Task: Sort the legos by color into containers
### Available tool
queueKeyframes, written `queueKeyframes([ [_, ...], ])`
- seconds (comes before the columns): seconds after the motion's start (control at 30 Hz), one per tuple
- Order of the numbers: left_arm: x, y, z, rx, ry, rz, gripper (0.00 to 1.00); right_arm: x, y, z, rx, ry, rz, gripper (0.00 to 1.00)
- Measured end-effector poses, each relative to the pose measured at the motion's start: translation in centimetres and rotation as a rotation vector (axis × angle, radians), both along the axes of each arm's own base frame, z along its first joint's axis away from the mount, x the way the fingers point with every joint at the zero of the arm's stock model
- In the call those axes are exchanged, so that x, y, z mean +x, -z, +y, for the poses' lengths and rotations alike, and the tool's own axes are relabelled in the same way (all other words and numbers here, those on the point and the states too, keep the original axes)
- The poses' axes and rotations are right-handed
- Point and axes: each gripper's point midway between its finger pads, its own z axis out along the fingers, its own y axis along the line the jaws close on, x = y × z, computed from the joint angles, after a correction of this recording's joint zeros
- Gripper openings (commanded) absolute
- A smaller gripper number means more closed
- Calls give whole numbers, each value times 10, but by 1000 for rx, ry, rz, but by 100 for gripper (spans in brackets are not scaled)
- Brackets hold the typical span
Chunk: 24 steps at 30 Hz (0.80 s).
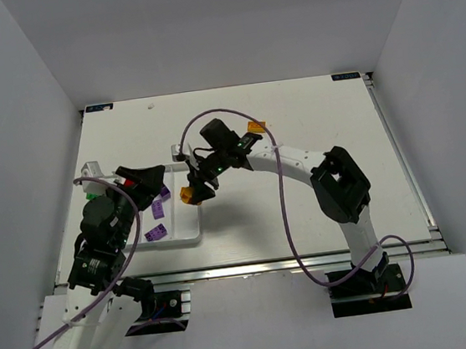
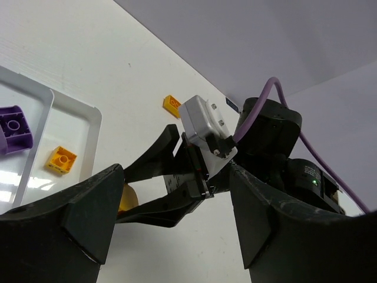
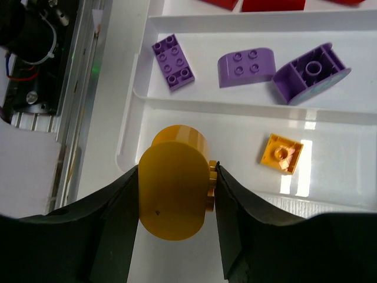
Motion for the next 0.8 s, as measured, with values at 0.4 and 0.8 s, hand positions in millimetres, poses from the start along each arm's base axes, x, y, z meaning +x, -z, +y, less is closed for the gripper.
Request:
queueKeyframes([
  [0.4,-12,13,11,-3,-41,46,82,-4,17,38,52,127,26,51],
  [0.8,-12,18,13,-13,-57,69,82,5,30,41,62,197,13,78],
])
